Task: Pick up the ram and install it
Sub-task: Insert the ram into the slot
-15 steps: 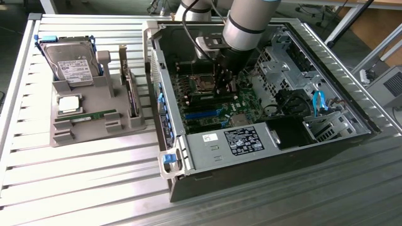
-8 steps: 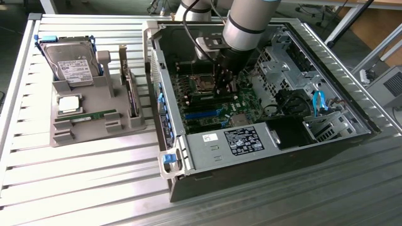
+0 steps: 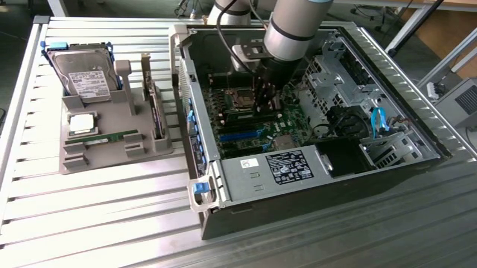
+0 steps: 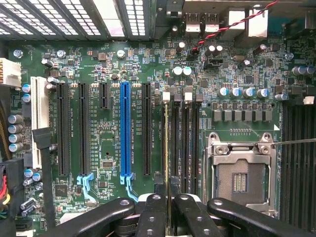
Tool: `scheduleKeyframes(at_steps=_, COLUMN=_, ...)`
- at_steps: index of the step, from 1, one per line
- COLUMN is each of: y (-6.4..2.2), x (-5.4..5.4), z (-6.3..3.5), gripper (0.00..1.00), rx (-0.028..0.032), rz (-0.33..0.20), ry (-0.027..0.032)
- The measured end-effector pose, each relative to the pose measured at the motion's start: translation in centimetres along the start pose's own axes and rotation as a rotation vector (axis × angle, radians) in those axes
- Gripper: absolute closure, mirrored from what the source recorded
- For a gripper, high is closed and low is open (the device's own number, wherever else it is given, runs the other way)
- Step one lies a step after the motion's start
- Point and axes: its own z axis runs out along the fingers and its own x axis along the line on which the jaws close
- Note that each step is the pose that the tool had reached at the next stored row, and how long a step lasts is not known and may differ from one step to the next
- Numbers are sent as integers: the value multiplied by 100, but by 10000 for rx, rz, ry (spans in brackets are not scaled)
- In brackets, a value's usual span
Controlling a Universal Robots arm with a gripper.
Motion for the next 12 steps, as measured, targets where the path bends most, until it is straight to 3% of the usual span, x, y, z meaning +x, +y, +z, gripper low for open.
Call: scheduleKeyframes(at_steps=12, y=15, x=1, z=40, gripper=88, rx=-1, rz=12, ry=2)
